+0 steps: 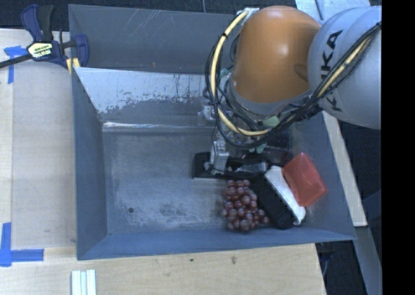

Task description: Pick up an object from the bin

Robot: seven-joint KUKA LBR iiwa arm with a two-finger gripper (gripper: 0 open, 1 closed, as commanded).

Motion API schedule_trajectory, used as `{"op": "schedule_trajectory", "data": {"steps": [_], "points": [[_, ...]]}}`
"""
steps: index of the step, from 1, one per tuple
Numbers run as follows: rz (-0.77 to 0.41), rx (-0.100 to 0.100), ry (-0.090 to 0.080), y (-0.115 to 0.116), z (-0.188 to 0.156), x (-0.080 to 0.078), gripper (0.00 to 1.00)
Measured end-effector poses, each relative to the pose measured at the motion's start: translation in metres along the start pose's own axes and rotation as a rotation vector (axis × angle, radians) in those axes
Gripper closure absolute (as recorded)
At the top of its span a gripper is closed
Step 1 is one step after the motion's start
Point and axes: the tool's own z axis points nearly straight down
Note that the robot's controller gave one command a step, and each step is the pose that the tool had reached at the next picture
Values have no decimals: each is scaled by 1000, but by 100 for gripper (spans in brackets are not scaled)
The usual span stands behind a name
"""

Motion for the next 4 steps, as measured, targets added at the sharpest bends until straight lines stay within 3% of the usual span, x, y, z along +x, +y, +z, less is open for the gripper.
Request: {"op": "schedule_trajectory", "data": {"steps": [1,2,4], "points": [[-13,0,-3,-23,52,14,0],[21,-1,-8,-35,104,-18,0],[48,-1,-4,-47,133,-28,0]]}}
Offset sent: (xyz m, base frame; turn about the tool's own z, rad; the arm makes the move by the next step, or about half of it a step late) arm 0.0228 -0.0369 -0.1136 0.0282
